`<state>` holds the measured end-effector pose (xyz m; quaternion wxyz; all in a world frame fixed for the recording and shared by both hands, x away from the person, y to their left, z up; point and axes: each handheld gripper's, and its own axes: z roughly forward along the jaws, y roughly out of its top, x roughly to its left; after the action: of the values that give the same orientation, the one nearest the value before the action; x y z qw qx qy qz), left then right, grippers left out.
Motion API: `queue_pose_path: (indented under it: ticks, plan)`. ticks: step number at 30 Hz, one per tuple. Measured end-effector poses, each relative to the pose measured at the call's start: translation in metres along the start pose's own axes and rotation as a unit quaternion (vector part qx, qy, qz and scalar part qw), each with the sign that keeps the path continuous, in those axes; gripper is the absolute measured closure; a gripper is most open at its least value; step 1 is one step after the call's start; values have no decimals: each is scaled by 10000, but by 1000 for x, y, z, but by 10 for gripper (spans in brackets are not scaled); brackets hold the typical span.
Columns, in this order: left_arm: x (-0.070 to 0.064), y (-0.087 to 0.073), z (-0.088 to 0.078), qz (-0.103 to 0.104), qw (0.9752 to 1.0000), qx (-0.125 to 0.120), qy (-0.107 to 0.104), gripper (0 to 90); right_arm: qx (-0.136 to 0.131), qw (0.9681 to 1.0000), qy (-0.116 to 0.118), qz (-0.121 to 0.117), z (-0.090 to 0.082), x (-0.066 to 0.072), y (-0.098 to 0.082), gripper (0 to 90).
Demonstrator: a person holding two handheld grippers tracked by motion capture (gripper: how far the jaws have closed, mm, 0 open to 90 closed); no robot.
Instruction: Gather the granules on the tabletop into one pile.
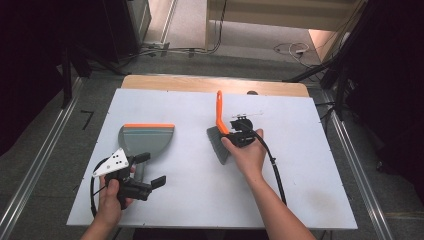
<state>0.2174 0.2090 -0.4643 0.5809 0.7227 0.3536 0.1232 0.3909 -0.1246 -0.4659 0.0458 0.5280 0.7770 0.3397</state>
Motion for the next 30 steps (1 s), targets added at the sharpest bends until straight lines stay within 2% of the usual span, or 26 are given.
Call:
queue_pose_path:
  ticks: [4,11,30]
  plan:
    - [-1,0,0,3,10000,0,7,3,-24,9999,-18,155,-6,-12,-6,674]
    - [0,0,0,-11,10000,-2,12,2,-51,9997,-62,238,-13,-23,-13,673]
    - [0,1,-2,-19,10000,-20,24,2,-21,9995,-146,263,-26,-44,-19,671]
